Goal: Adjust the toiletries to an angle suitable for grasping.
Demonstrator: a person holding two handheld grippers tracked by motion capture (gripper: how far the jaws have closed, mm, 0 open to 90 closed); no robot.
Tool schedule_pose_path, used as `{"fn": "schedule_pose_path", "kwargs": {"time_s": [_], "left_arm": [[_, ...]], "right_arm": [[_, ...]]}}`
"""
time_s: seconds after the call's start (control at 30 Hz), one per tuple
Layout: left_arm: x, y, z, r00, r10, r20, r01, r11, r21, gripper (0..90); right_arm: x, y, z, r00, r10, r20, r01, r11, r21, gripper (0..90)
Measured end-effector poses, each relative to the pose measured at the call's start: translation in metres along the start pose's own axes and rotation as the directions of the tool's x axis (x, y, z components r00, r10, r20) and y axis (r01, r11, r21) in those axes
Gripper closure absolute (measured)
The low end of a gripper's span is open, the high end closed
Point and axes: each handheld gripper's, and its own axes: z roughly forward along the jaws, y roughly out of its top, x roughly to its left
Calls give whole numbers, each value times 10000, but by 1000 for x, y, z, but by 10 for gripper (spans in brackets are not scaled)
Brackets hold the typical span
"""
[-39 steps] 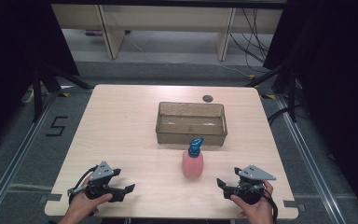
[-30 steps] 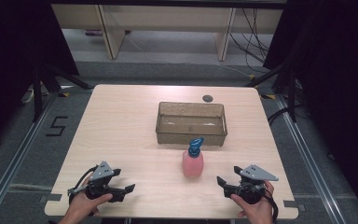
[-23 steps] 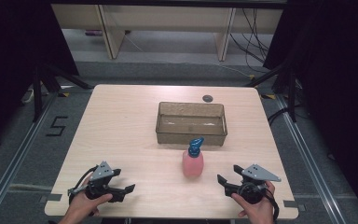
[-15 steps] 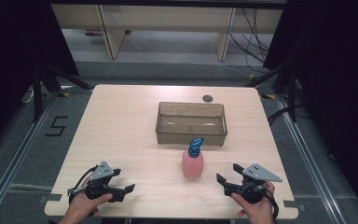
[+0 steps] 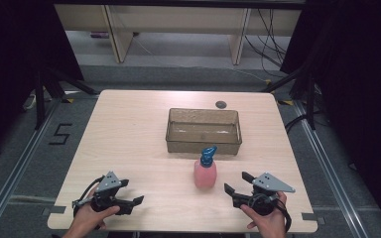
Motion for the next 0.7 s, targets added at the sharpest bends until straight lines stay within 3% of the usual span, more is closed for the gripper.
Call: {"fn": "schedule_pose_path", "kwargs": {"time_s": [0.03, 0.1, 0.17, 0.33, 0.4, 0.63, 0.7], "left_arm": [[-1, 0, 1, 10000, -74, 13, 74, 9999, -101, 148], [-1, 0, 1, 10000, -40, 0, 40, 9999, -120, 148], [-1, 0, 1, 10000, -25, 0, 25, 9999, -107, 148], [-1, 0, 1, 9999, -96, -33, 96, 9999, -143, 148], [-1, -1, 2, 10000, -81, -35, 81, 9998, -166, 148], [-1, 0, 2, 9999, -122, -21, 121, 9998, -167, 148], [-1, 0, 2, 9999, -103, -28, 102, 9998, -143, 148]], "right_arm": [[2, 0, 1, 9999, 125, -73, -125, 9999, -57, 235], [2, 1, 2, 9999, -138, -77, 137, 9999, -79, 235], [3, 1, 4, 9998, -100, -162, 98, 9998, -146, 226], [5, 2, 6, 9976, 451, -525, -453, 9990, -33, 207], [4, 3, 7, 9987, 177, -472, -187, 9996, -207, 207], [7, 8, 9, 9989, 154, -448, -165, 9996, -248, 198], [6, 9, 11, 9992, -151, -378, 135, 9990, -432, 195]]}}
